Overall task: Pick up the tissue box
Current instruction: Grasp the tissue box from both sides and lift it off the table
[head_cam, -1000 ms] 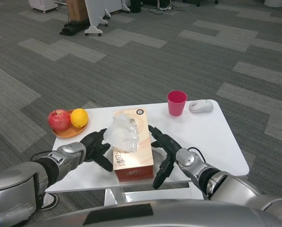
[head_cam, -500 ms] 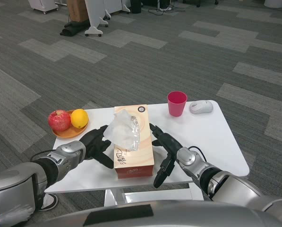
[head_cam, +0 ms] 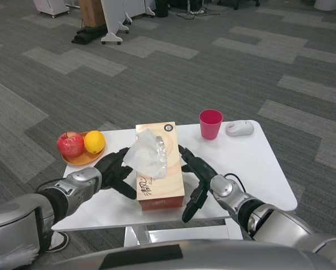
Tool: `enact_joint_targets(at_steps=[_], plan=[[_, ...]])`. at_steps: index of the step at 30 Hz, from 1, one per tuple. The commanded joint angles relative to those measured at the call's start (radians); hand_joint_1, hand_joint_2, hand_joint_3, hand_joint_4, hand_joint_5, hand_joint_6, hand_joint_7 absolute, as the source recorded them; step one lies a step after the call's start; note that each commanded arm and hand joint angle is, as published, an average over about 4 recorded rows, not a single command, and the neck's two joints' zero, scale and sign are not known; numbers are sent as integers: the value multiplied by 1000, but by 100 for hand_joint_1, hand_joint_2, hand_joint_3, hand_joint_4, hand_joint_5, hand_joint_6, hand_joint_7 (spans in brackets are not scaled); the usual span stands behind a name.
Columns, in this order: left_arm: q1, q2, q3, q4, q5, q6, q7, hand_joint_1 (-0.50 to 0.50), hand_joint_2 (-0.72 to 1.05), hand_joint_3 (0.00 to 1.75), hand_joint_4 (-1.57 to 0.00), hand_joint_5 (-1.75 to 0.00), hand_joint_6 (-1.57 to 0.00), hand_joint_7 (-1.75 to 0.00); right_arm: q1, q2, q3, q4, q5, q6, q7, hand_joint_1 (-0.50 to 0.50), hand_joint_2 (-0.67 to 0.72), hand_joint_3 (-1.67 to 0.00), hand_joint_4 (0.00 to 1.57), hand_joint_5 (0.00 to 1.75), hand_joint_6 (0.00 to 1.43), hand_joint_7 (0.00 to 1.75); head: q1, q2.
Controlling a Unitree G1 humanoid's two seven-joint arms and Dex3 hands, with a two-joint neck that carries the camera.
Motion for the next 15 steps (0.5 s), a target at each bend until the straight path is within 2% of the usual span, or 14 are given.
enact_joint_targets(at_steps=[1,8,15], plan=[[-9,-10,25,-32,-2,-31,-19,50,96,9,-4,0,0,0,-34,19,10,-37,-5,-6,15,0,41,-8,0,87,0,0,0,1],[-1,-2,56,-67,-2,-31,-30,50,96,9,-4,0,0,0,-34,18,11,-63,-4,-6,14,4,41,-8,0,87,0,0,1,3],[2,2,74,-97,-2,-31,-40,50,96,9,-2,0,0,0,-34,15,11,-87,-4,-6,14,4,41,-8,0,87,0,0,0,3]])
